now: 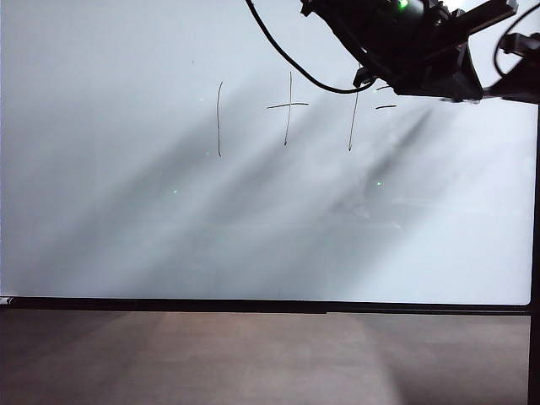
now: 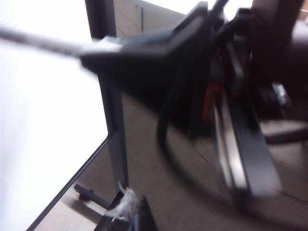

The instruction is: Reach to the right to find the marker pen, pick it up, and write the answer to the math problem on the whiteboard.

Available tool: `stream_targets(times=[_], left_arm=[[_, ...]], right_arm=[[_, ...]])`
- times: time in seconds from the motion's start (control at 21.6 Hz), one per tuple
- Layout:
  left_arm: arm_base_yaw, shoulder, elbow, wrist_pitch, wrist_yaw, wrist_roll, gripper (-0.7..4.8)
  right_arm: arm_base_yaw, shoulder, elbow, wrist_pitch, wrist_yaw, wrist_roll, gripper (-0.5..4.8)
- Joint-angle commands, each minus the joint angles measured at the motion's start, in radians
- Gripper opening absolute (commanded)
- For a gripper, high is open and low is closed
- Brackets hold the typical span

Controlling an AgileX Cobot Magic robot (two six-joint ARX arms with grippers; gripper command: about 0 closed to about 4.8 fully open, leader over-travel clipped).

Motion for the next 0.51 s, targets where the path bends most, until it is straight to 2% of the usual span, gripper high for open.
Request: stream_targets(times=[0.05, 0.51], left_arm=[[-0.002, -0.004, 0.005, 0.008, 0.001, 0.000, -0.05], [-0.002, -0.004, 0.005, 0.008, 0.002, 0.000, -0.05]], right_arm=[[0.048, -0.004, 0.013, 0.024, -0.023, -0.007, -0.04], [0.061, 0.013, 0.076, -0.013, -0.027, -0.007, -0.04]])
